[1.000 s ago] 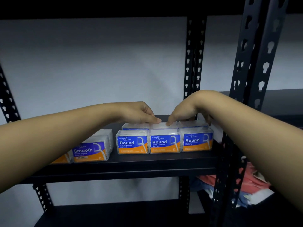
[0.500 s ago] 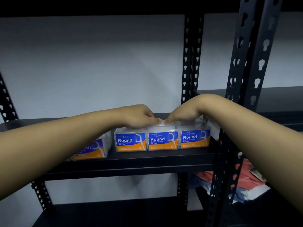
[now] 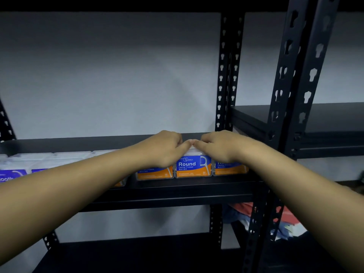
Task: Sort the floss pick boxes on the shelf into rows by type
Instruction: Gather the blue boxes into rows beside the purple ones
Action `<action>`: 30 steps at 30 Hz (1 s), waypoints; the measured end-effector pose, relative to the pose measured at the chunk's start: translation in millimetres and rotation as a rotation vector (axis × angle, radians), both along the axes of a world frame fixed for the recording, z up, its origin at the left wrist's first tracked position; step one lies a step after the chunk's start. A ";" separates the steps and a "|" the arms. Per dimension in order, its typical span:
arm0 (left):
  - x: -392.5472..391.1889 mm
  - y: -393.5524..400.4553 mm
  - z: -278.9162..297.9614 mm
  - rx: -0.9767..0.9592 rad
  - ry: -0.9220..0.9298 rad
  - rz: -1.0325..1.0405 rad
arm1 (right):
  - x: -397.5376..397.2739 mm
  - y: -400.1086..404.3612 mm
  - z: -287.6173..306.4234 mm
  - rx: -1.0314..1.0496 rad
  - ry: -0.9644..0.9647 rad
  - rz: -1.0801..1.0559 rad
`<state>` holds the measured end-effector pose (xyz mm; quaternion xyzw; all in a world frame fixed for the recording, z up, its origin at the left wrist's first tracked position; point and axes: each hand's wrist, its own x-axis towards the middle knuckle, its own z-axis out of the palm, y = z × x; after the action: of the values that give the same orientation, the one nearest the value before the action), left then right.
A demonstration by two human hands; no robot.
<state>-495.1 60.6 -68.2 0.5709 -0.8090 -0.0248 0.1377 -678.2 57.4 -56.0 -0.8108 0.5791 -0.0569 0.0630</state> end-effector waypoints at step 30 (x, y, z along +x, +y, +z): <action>0.8 10.0 -6.0 -0.067 0.077 0.038 | 9.8 11.9 -16.1 -0.177 -0.127 -0.191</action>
<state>-494.3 70.6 -74.2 0.5798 -0.7925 -0.0169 0.1882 -668.5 69.3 -72.1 -0.7491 0.6412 -0.1649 0.0221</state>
